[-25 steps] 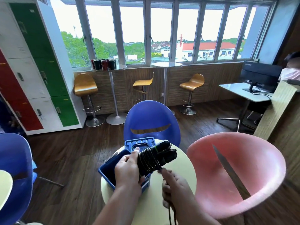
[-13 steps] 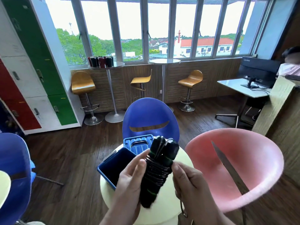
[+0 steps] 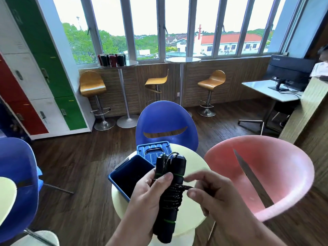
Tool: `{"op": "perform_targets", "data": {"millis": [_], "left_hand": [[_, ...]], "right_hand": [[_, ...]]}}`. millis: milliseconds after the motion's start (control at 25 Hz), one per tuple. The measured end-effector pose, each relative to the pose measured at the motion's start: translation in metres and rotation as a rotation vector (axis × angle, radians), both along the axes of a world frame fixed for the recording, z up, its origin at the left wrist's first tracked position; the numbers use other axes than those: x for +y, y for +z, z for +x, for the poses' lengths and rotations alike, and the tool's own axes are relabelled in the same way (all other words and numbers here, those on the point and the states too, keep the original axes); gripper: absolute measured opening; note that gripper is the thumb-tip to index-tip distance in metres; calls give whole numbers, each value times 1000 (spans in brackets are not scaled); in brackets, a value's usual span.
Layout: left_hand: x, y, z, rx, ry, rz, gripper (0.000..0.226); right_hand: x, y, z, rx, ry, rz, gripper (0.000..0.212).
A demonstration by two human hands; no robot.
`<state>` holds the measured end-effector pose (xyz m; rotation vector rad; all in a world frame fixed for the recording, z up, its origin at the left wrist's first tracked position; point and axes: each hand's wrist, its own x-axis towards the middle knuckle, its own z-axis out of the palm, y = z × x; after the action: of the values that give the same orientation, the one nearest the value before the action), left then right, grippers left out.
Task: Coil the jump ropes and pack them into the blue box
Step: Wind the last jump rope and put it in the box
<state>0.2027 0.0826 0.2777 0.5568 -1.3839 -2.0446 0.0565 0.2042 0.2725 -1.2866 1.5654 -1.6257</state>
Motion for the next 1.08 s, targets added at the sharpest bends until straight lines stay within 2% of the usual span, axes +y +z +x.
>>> {"op": "perform_targets", "data": {"millis": [120, 240, 440, 560, 720, 760, 800, 920, 1000, 1080], "left_hand": [[-3, -4, 4, -2, -54, -20, 55], [-8, -8, 12, 6, -109, -79, 47], [-4, 4, 18, 31, -347, -196, 47], [1, 6, 14, -51, -393, -264, 63], [-4, 7, 14, -221, -286, -431, 38], [-5, 8, 14, -260, -232, -511, 31], [-5, 7, 14, -310, -172, -609, 27], [-7, -4, 16, -499, 47, -895, 42], [-7, -14, 15, -564, 221, -937, 47], [-5, -18, 9, -582, 361, -919, 45]], "right_hand": [[11, 4, -23, 162, 85, 104, 17], [19, 20, -45, 534, 164, 196, 18], [-1, 54, -69, 759, 349, 487, 30], [-24, 84, -69, 948, 364, 611, 36], [-41, 121, -48, 1208, 258, 643, 39], [-42, 123, -43, 1163, 233, 639, 36], [-43, 122, -39, 1019, 205, 639, 33], [-41, 106, -26, 486, 120, 598, 29], [-37, 87, -14, 339, 43, 540, 34], [-34, 66, 3, 346, -73, 456, 39]]}}
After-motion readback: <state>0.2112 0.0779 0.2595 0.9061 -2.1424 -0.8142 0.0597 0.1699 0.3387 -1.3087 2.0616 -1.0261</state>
